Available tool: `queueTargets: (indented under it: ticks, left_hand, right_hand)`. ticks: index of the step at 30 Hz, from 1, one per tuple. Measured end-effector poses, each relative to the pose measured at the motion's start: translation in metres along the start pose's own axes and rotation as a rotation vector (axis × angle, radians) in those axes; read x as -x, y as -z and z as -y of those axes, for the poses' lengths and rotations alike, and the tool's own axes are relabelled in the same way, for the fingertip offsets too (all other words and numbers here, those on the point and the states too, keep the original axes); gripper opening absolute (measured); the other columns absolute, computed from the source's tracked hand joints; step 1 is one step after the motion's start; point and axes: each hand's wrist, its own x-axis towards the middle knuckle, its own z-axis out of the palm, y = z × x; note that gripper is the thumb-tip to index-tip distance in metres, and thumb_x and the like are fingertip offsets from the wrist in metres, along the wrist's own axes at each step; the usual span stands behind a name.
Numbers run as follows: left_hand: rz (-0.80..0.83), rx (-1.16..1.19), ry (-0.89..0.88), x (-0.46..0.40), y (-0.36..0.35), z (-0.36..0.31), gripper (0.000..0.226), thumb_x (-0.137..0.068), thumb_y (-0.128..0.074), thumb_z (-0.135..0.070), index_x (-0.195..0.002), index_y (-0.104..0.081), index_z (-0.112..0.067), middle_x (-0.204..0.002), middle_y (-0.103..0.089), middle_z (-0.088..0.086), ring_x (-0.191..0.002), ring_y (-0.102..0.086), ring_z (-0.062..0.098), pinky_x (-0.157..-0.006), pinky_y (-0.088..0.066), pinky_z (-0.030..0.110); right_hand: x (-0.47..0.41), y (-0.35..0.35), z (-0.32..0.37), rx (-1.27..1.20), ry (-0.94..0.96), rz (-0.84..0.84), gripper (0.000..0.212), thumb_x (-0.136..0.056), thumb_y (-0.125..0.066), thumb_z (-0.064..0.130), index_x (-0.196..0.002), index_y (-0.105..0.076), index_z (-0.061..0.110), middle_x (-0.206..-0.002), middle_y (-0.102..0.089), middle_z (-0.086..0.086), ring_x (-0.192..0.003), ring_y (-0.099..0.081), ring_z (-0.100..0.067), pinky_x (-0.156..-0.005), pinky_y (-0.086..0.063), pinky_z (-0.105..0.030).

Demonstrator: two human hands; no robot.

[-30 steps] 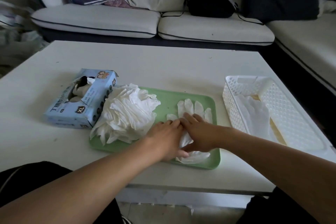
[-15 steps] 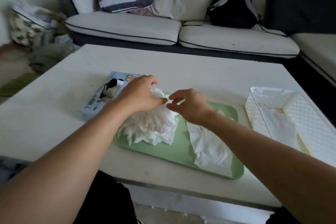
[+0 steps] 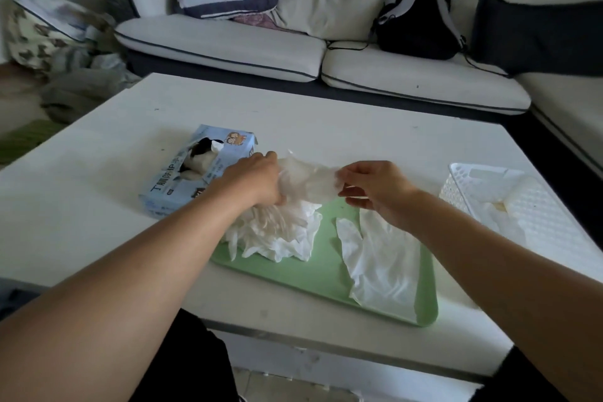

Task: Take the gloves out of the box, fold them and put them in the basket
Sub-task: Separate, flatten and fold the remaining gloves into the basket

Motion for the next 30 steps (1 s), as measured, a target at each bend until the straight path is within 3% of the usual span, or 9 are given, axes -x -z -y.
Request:
queueTargets:
  ticks: [6, 9, 13, 16, 19, 21, 25, 27, 30]
  left_hand:
    - [0.027, -0.04, 0.038, 0.0, 0.003, -0.006, 0.069, -0.088, -0.075, -0.039, -0.138, -0.039, -0.01, -0.141, -0.046, 0.011, -0.126, -0.049, 0.033, -0.096, -0.048, 0.044]
    - [-0.052, -0.007, -0.009, 0.007, 0.016, -0.021, 0.087, -0.083, -0.076, -0.053, -0.145, -0.035, -0.01, -0.15, -0.034, 0.01, -0.139, -0.034, 0.032, -0.106, -0.042, 0.042]
    - [0.037, 0.803, -0.353, 0.037, 0.038, -0.062, 0.112, -0.056, -0.083, -0.069, -0.15, -0.039, -0.025, -0.15, -0.042, -0.014, -0.138, -0.04, 0.005, -0.112, -0.038, 0.028]
    - [0.081, 1.018, -0.477, 0.042, 0.023, -0.092, 0.104, -0.053, -0.087, -0.056, -0.144, -0.05, -0.024, -0.138, -0.059, -0.012, -0.128, -0.055, 0.002, -0.106, -0.046, 0.025]
    - [-0.04, 1.114, -0.444, 0.034, 0.004, -0.112, 0.051, -0.079, -0.087, -0.024, -0.126, -0.068, -0.016, -0.118, -0.073, 0.0, -0.111, -0.069, 0.014, -0.098, -0.053, 0.031]
    - [-0.041, 1.219, -0.38, 0.031, 0.0, -0.117, 0.02, -0.092, -0.074, -0.02, -0.111, -0.075, -0.015, -0.109, -0.076, 0.005, -0.1, -0.071, 0.017, -0.095, -0.054, 0.036]
    - [0.154, 1.373, -0.228, 0.03, 0.006, -0.114, 0.017, -0.1, -0.062, -0.026, -0.102, -0.076, -0.016, -0.105, -0.077, 0.005, -0.095, -0.069, 0.02, -0.096, -0.053, 0.042]
    - [0.274, 1.381, -0.268, 0.033, 0.01, -0.113, 0.02, -0.097, -0.063, -0.027, -0.106, -0.076, -0.015, -0.104, -0.077, 0.005, -0.096, -0.072, 0.019, -0.092, -0.055, 0.035]
    - [0.292, 1.339, -0.331, 0.036, 0.01, -0.115, 0.026, -0.09, -0.066, -0.029, -0.108, -0.076, -0.014, -0.106, -0.077, 0.007, -0.095, -0.074, 0.018, -0.086, -0.057, 0.03]
  right_hand:
    - [0.03, 0.052, 0.051, -0.426, 0.062, -0.024, 0.011, -0.099, -0.056, 0.013, -0.103, -0.064, 0.007, -0.087, -0.072, -0.007, -0.077, -0.071, -0.02, -0.073, -0.058, -0.033]
    - [0.053, 0.074, 0.06, -0.641, 0.054, 0.006, 0.014, -0.099, -0.053, 0.01, -0.09, -0.063, 0.005, -0.069, -0.07, -0.006, -0.07, -0.07, -0.018, -0.081, -0.061, -0.038]
    - [0.063, 0.076, 0.045, -0.802, -0.033, 0.061, 0.015, -0.097, -0.049, 0.004, -0.091, -0.061, -0.002, -0.077, -0.071, -0.018, -0.08, -0.071, -0.028, -0.075, -0.062, -0.038]
    - [0.064, 0.066, 0.033, -0.708, -0.078, 0.121, 0.027, -0.099, -0.045, 0.006, -0.113, -0.064, -0.007, -0.106, -0.072, -0.023, -0.089, -0.072, -0.029, -0.077, -0.062, -0.035]
    - [0.068, 0.063, 0.03, -0.596, -0.068, 0.189, 0.026, -0.098, -0.047, 0.01, -0.109, -0.067, -0.002, -0.108, -0.071, -0.021, -0.087, -0.073, -0.025, -0.081, -0.062, -0.034]
    - [0.069, 0.069, 0.032, -0.459, -0.053, 0.12, 0.018, -0.096, -0.056, 0.013, -0.102, -0.067, 0.001, -0.106, -0.072, -0.022, -0.087, -0.073, -0.029, -0.08, -0.062, -0.036]
    - [0.059, 0.096, 0.029, 0.137, 0.159, -0.134, 0.044, -0.073, -0.088, 0.026, -0.109, -0.068, 0.009, -0.1, -0.074, -0.009, -0.088, -0.073, -0.022, -0.082, -0.061, -0.037]
    - [0.058, 0.1, 0.026, 0.145, 0.166, -0.013, 0.064, -0.064, -0.093, 0.029, -0.121, -0.064, 0.02, -0.112, -0.072, -0.007, -0.104, -0.07, -0.023, -0.096, -0.056, -0.04]
    - [0.058, 0.097, 0.019, 0.02, 0.131, 0.228, 0.042, -0.079, -0.082, 0.014, -0.117, -0.068, 0.005, -0.115, -0.072, -0.015, -0.11, -0.068, -0.031, -0.104, -0.05, -0.039]
